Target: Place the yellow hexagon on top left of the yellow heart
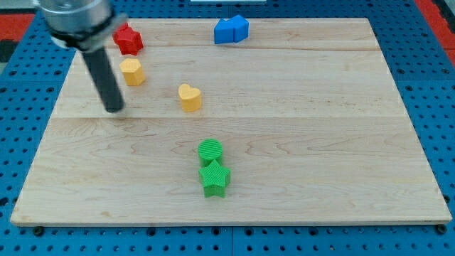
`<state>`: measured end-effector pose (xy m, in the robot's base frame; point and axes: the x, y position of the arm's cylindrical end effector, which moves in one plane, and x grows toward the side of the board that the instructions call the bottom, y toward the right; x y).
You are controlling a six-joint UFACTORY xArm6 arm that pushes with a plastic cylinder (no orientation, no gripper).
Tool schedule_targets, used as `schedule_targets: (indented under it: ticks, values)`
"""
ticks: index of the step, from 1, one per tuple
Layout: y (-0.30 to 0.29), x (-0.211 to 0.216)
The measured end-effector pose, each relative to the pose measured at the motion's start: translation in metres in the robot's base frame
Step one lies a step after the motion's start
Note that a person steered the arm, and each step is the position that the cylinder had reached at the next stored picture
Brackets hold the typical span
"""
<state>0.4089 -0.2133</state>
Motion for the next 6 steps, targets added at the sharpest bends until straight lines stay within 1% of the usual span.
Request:
schedule_targets:
  ticks: [1, 2, 3, 4, 5, 6]
  values:
    - [-0.028, -0.057]
    - [0.005, -0.069]
    - [0.053, -0.057]
    - [0.073, -0.057]
    - [0.081, -0.088]
    - [0.108, -0.073]
